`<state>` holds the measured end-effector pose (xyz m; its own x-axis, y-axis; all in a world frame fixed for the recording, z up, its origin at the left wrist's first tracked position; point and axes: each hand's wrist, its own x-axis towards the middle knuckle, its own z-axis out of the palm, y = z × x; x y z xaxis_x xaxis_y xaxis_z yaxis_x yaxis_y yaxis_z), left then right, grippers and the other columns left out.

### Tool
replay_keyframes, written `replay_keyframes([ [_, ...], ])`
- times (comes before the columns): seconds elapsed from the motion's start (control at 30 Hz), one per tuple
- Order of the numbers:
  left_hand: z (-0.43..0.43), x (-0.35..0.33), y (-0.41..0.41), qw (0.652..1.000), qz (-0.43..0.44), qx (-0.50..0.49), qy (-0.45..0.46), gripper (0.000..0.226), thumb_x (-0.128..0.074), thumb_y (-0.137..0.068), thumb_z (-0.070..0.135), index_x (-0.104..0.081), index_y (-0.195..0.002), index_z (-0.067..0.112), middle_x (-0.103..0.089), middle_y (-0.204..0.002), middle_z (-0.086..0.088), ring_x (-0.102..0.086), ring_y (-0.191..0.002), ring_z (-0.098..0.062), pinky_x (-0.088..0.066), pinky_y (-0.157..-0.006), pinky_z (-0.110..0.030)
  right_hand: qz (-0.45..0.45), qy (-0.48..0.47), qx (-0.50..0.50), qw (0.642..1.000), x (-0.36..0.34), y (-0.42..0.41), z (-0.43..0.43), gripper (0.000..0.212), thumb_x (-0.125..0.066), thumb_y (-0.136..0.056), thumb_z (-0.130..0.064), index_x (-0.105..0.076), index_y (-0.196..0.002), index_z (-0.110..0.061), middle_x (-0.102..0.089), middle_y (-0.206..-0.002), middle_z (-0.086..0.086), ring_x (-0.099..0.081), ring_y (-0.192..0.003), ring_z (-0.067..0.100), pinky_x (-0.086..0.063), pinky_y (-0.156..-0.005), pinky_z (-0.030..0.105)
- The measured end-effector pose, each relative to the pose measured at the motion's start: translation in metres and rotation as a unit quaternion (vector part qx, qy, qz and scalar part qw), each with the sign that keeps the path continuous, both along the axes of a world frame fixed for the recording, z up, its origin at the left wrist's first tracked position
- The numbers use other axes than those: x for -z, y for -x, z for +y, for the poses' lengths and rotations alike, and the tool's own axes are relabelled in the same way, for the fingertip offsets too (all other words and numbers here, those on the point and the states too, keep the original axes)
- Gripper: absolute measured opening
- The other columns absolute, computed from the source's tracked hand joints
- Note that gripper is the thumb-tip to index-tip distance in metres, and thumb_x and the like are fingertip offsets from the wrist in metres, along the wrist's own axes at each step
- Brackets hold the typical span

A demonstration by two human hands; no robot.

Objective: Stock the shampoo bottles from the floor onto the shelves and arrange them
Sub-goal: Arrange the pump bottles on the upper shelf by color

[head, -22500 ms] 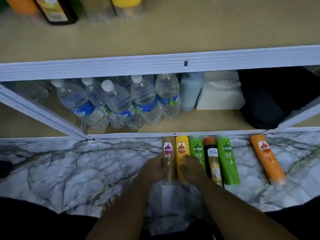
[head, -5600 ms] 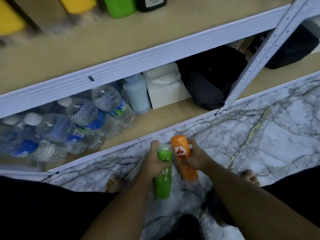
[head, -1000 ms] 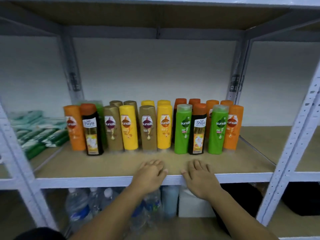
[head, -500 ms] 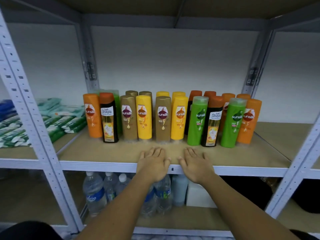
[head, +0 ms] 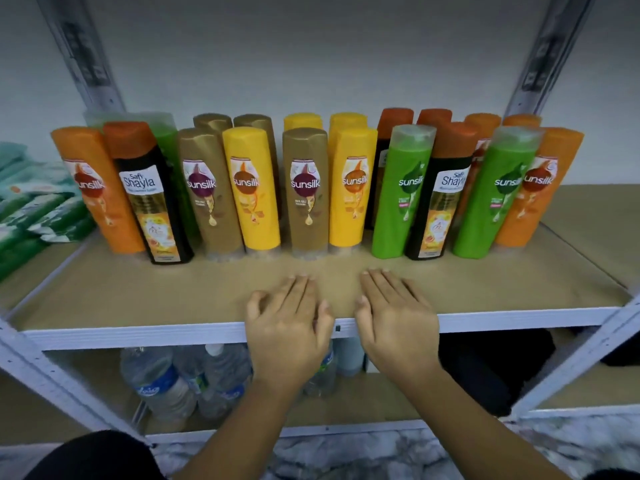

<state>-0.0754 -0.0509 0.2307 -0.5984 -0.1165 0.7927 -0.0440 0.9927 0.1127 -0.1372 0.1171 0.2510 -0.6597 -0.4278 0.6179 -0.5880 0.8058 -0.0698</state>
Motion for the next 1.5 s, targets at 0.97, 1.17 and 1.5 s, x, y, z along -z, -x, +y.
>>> replay_keyframes([
  [0.97,0.001,-0.430,-0.132,0.770,-0.594,0.045,-0.228,0.055,-0.049,-0.101,0.047,-0.047,-0.146,0.016,-0.056,-0.142,-0.008,-0.055,-0.126,-0.026,-0.046,-0.100,-0.034,-0.523,-0.186,-0.134,0.821,-0.406,-0.103,0.041,0.062,-0.038,-0.105,-0.039,-0.021,-0.158,-0.012,-0.021,-0.164,0.006,-0.023,-0.149,0.021,-0.022,-0.119,0.030],
  [1.17,-0.047,-0.492,-0.160,0.821,-0.545,0.077,-0.151,0.054,-0.045,-0.101,0.049,-0.047,-0.146,0.020,-0.058,-0.141,-0.006,-0.056,-0.124,-0.026,-0.048,-0.099,-0.037,-0.447,-0.121,-0.132,0.876,-0.468,-0.136,0.004,0.059,-0.039,-0.103,-0.047,-0.031,-0.155,-0.020,-0.033,-0.160,-0.001,-0.030,-0.146,0.017,-0.026,-0.117,0.028],
  [1.5,-0.111,-0.608,-0.187,0.887,-0.425,0.129,-0.124,0.038,-0.043,-0.098,0.054,-0.055,-0.128,0.032,-0.063,-0.125,0.008,-0.059,-0.111,-0.018,-0.050,-0.091,-0.037,-0.324,-0.025,-0.144,0.935,-0.570,-0.173,-0.055,0.053,-0.042,-0.102,-0.048,-0.041,-0.150,-0.027,-0.041,-0.155,-0.009,-0.032,-0.143,0.008,-0.026,-0.116,0.023],
])
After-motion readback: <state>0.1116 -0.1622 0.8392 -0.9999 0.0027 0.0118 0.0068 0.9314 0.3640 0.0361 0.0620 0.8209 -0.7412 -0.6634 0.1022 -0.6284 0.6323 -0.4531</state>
